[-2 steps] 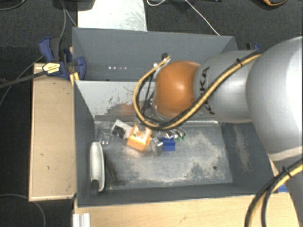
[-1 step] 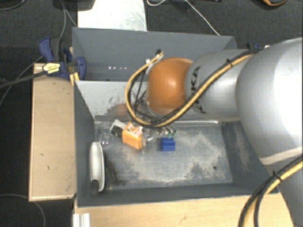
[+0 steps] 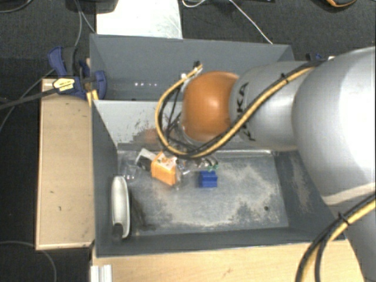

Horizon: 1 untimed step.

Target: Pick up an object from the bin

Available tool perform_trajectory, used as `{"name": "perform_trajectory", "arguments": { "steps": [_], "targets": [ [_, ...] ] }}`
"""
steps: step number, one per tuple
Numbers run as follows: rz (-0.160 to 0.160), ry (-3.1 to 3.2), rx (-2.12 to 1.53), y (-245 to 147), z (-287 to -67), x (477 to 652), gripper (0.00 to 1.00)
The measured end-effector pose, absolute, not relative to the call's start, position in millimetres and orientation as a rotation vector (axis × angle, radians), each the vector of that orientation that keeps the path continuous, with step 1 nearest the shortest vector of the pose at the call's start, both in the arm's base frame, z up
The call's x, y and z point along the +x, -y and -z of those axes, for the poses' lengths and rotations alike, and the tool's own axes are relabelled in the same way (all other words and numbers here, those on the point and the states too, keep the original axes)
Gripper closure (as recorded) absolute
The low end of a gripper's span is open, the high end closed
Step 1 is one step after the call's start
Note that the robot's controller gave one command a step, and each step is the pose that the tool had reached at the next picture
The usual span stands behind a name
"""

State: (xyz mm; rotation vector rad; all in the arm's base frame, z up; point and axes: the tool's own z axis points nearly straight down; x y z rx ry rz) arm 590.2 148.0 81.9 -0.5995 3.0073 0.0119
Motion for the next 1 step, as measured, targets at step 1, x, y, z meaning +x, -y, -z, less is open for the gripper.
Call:
{"name": "perform_trajectory", "arguments": {
  "steps": [1],
  "targets": [
    [-0.012,-3.007,-0.597,-148.1,-82.2,590.4,1.0]
  ]
}}
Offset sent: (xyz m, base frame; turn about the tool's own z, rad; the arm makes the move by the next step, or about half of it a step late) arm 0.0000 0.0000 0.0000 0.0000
